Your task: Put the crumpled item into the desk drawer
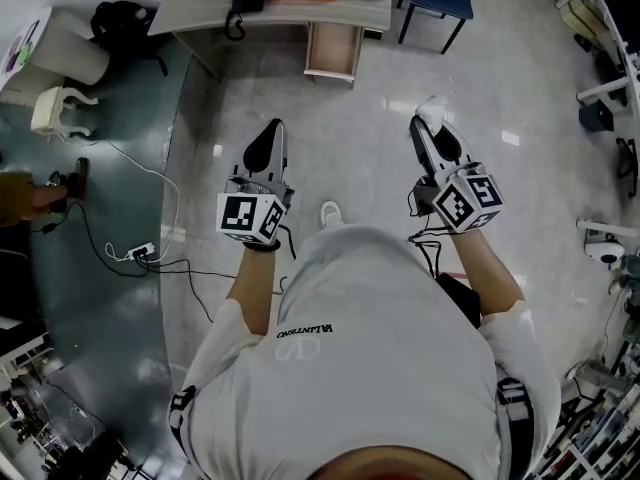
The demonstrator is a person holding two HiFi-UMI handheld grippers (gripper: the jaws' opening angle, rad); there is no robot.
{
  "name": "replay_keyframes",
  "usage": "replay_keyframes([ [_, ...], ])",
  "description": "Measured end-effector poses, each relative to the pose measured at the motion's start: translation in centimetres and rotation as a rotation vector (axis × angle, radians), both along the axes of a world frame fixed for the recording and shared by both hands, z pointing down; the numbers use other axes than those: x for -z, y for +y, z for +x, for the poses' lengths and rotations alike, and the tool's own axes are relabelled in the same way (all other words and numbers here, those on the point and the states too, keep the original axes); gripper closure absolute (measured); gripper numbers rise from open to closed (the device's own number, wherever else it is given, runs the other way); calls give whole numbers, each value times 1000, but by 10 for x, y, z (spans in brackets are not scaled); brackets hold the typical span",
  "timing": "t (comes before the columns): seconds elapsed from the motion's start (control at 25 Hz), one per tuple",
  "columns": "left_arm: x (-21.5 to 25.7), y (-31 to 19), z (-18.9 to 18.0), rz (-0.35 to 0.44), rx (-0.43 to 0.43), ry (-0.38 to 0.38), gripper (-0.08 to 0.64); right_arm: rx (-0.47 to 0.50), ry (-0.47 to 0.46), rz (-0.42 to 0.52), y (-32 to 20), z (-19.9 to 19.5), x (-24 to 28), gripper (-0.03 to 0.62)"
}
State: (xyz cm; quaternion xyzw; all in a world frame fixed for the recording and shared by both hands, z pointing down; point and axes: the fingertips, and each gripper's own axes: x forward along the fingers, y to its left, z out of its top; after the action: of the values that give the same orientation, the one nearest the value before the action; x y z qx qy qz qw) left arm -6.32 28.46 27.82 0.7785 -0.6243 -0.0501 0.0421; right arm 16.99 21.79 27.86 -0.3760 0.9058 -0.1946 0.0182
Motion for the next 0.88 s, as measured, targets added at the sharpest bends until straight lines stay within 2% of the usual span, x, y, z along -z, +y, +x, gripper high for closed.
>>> replay_keyframes([
  [0.4, -16, -18, -54, -24, 3, 5, 561, 34, 0, -21, -22, -67, -10, 477],
  [0.88, -28, -59, -65, -42, -5, 13, 561, 46, 14, -35, -61, -85, -24, 477],
])
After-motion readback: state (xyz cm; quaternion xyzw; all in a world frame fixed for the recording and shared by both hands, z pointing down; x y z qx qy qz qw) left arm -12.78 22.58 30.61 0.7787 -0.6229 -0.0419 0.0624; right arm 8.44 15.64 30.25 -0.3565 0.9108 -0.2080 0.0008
